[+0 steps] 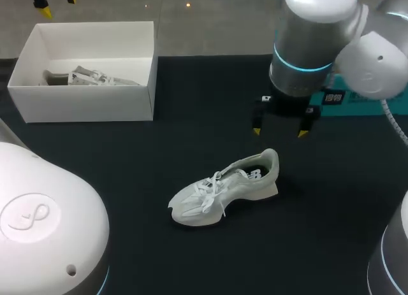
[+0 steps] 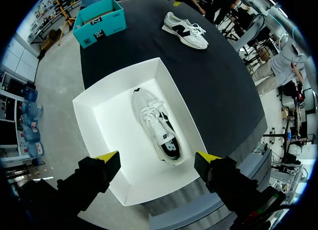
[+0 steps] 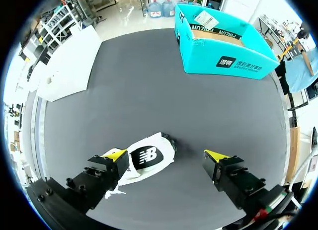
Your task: Take the shoe out of the shoebox, open the shoe tongue, remove and reinsert the insole, then place the shoe into the shoebox
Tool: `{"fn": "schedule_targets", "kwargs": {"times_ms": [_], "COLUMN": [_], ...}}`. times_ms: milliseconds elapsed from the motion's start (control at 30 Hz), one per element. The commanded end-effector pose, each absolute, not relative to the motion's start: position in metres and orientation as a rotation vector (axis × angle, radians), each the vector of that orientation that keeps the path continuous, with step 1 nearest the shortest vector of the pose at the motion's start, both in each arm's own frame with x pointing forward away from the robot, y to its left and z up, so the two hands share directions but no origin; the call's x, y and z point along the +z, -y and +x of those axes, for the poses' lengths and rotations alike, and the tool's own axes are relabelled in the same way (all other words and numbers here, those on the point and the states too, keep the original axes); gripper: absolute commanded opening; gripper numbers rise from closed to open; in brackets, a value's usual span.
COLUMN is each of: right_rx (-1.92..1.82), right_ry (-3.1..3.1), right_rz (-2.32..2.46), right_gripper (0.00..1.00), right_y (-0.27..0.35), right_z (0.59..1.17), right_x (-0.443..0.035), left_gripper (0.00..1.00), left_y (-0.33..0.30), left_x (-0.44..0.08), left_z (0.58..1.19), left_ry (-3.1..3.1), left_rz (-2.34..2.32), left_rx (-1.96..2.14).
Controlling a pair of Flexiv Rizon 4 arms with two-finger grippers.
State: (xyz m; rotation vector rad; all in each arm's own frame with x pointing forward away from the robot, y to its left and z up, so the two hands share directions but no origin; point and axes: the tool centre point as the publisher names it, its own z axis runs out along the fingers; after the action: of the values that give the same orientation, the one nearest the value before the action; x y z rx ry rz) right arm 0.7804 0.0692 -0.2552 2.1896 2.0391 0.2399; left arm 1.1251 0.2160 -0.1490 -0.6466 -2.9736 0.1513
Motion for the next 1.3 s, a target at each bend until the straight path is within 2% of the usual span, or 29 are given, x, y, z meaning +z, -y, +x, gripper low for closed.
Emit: {"fn": "schedule_targets", "kwargs": {"times_ms": [33, 200, 300, 367, 400, 667, 1300], "right_rx": [0.392, 0.411, 0.616, 0.529, 0.61, 0.609, 0.527], "right_ry": [-2.097, -2.154, -2.464, -2.608, -2.698, -2.95, -3.034], "right_rz": [2.223, 2.119, 1.473, 1.09, 0.936, 0.225, 0.127], "right_gripper": [1.0, 1.0, 1.0, 1.0, 1.0, 1.0, 1.0], "right_y": [-0.059, -0.06, -0.063, -0.064, -0.064, -0.052, -0.035], "right_z": [0.776, 0.783, 0.8, 0.8, 0.799, 0.786, 0.769], "right_x": [-0.258, -0.258, -0.259, -0.263, -0.264, -0.267, -0.262], "left_gripper": [1.0, 1.0, 1.0, 1.0, 1.0, 1.0, 1.0], "left_y": [-0.216, -0.216, -0.216, -0.216, -0.216, -0.216, -0.216], "left_x": [-0.149, -0.149, -0.149, -0.149, -0.149, -0.149, -0.149], "left_z": [1.126, 1.126, 1.126, 1.126, 1.126, 1.126, 1.126], "left_ry": [2.972, 2.972, 2.972, 2.972, 2.972, 2.972, 2.972], "left_rz": [-0.648, -0.648, -0.648, -0.648, -0.648, -0.648, -0.648], "left_rx": [0.151, 0.151, 0.151, 0.151, 0.151, 0.151, 0.151]}}
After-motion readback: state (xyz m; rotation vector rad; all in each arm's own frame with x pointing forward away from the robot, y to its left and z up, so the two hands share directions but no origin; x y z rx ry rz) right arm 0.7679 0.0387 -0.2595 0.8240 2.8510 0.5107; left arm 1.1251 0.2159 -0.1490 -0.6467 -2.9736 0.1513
